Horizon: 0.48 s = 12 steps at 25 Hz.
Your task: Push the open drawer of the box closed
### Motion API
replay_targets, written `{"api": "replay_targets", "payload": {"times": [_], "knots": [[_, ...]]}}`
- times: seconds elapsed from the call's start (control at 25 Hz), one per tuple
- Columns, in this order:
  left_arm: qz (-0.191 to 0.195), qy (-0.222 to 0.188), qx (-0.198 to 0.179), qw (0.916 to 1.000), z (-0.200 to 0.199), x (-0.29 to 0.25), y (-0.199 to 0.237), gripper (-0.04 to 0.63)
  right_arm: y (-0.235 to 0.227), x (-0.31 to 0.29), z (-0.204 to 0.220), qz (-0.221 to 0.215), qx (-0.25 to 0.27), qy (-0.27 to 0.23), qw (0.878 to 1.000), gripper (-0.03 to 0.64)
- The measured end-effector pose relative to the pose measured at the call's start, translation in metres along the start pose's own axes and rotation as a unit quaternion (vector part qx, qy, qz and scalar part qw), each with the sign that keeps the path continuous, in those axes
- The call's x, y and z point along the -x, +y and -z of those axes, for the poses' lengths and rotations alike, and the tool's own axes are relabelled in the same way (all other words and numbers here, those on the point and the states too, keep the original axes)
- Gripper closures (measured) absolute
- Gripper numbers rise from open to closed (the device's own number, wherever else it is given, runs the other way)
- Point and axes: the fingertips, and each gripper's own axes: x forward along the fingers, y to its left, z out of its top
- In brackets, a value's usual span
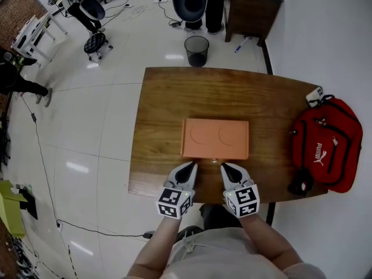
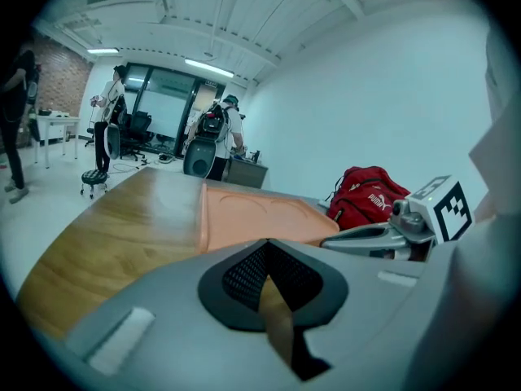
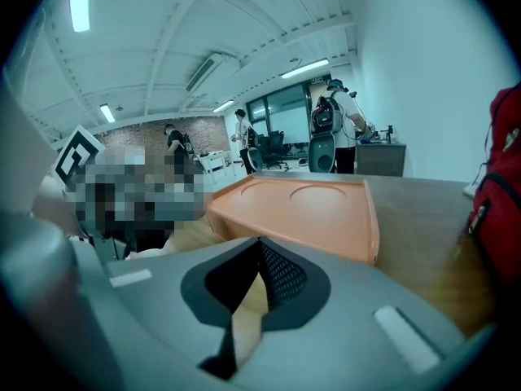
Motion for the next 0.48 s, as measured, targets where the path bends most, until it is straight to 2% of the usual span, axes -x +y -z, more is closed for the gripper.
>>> {"api": "replay_targets", "payload": {"times": [0.28, 0.48], "knots": [[0.024, -0.093, -0.048, 0.9943, -0.074, 0.071, -0.05, 0.589, 0.028, 0.068, -0.061, 0.01, 0.042, -0.088, 0.995, 0.611], [0.03, -0.15, -0.078, 0.9851, -0.097, 0.138, -0.089, 0.589, 0.059, 0.129, -0.082, 0.021, 0.063, -0.143, 0.987, 0.611]]}}
